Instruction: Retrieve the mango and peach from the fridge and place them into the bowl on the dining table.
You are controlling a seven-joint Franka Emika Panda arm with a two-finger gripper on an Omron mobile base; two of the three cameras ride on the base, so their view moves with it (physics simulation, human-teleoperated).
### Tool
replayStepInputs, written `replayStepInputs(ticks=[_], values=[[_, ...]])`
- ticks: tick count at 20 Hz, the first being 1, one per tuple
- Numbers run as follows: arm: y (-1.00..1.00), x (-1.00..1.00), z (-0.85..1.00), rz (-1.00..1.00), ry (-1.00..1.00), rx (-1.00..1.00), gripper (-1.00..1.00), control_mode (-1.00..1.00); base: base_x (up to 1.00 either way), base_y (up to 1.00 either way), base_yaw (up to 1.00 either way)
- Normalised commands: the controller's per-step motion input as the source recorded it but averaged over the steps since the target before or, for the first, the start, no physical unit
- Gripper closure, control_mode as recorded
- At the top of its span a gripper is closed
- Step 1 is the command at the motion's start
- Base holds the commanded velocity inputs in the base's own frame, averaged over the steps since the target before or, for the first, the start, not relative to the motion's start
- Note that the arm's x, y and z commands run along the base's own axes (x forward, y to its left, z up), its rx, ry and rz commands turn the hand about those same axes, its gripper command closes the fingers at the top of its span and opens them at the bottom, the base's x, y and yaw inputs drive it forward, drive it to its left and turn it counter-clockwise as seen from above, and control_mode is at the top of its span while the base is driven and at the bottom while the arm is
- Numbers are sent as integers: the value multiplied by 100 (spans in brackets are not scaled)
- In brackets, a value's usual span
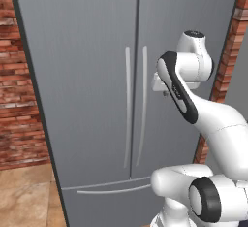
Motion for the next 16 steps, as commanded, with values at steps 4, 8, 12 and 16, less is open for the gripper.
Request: replayStepInputs(ticks=[4, 8, 12, 16], values=[[0, -15, -3, 0, -1, 0, -100, -100, 0, 0, 0], [0, -45, -19, 0, -3, 0, -100, -100, 0, 0, 0], [0, -62, -30, 0, -8, 0, -100, -100, 0, 0, 0], [1, -54, -33, 0, -13, 0, -100, -100, 0, 0, 0]])
